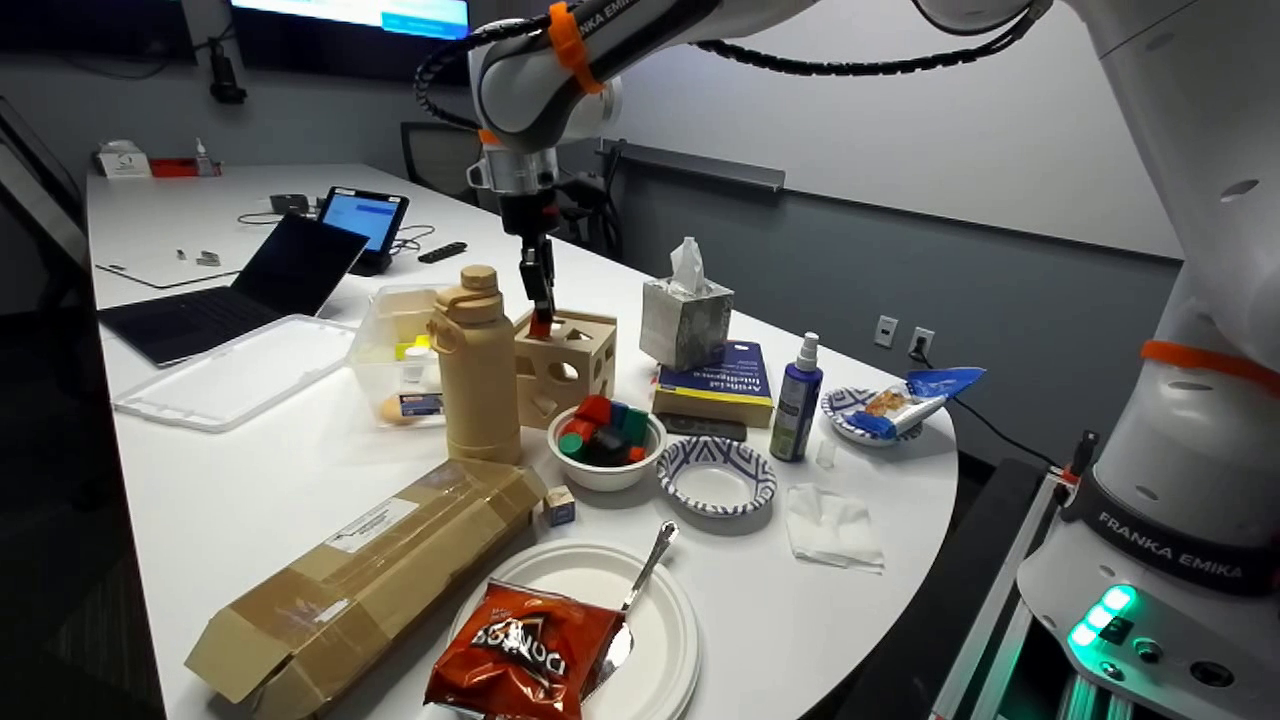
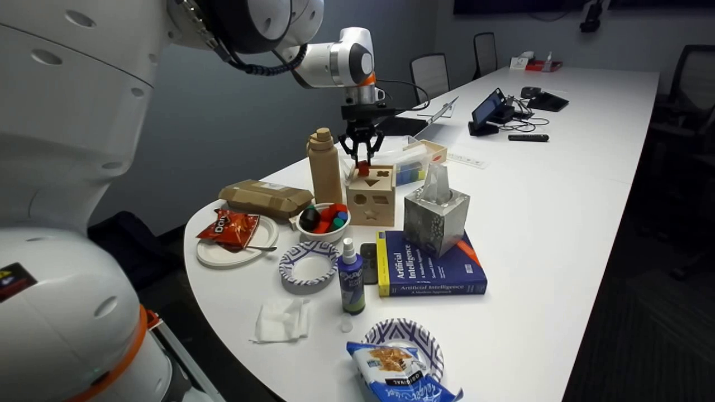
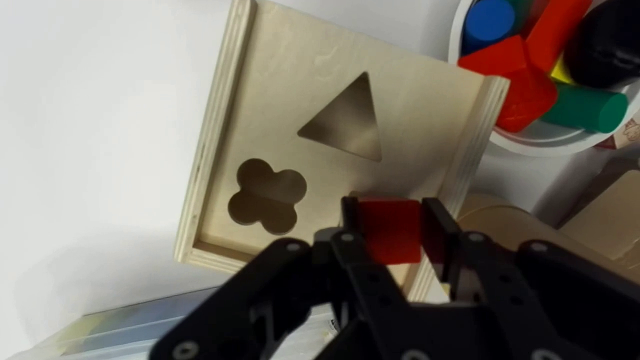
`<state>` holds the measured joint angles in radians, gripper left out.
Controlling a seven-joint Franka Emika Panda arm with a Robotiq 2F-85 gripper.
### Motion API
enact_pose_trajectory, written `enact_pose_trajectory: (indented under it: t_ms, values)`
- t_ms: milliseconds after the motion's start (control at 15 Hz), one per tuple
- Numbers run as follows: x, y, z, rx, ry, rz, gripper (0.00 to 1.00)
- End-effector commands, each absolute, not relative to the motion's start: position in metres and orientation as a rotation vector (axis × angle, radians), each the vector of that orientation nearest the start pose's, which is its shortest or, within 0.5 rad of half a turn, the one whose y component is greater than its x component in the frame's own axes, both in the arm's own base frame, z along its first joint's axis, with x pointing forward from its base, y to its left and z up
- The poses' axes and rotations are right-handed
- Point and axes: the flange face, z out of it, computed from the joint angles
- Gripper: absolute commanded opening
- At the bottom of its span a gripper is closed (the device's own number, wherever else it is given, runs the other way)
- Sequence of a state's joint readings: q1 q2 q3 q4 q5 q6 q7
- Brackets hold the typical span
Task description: Put a red block in the box
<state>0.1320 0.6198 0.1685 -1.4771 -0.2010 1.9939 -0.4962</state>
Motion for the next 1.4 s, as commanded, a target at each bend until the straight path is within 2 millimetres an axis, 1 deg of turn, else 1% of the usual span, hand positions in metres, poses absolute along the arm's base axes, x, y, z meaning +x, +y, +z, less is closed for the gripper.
enact_pose_trajectory:
  t_ms: [0,267,600,1067,1333]
  values:
    - [0.688,0.184,0.309,-2.911,-1.351,0.179,0.09]
    - [0.691,0.187,0.308,-2.914,-1.341,0.171,0.09]
    - [0.690,0.183,0.302,-2.932,-1.303,0.184,0.09]
    - [0.689,0.184,0.301,-2.997,-1.204,0.178,0.09]
    - [0.687,0.187,0.295,-3.040,-1.133,0.193,0.09]
